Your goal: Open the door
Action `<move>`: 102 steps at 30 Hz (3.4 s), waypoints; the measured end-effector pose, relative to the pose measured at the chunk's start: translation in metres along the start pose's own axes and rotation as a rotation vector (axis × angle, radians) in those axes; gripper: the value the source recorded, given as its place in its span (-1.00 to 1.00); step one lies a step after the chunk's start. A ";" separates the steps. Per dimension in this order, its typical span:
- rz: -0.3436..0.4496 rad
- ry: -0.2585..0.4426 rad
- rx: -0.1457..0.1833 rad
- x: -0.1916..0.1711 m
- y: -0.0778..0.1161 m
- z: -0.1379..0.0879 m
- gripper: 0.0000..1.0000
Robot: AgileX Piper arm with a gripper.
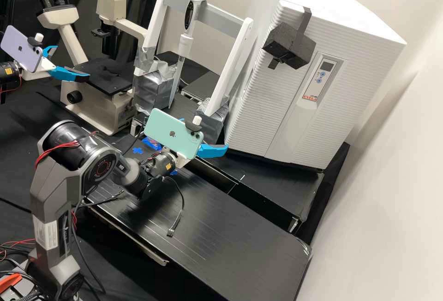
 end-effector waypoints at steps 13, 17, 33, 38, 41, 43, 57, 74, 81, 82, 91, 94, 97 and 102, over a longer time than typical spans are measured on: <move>0.023 0.001 0.014 -0.016 0.014 0.004 1.00; 0.090 0.013 0.068 -0.030 0.036 0.004 1.00; 0.330 0.045 0.055 -0.002 0.114 -0.057 1.00; 0.367 0.023 0.061 0.008 0.129 -0.069 1.00; 0.377 -0.004 0.051 0.016 0.134 -0.070 1.00; 0.380 -0.016 0.051 0.020 0.136 -0.070 1.00; 0.362 -0.052 0.045 0.043 0.137 -0.067 1.00; 0.358 -0.046 0.055 0.043 0.143 -0.064 -1.00; 0.353 -0.037 0.048 0.043 0.144 -0.064 -1.00; 0.353 -0.037 0.049 0.043 0.144 -0.064 -1.00; 0.348 -0.031 0.039 0.043 0.143 -0.065 -1.00; 0.343 -0.031 0.033 0.043 0.143 -0.065 -1.00; 0.340 -0.032 0.038 0.043 0.143 -0.065 -1.00; 0.332 -0.029 0.040 0.044 0.142 -0.065 -1.00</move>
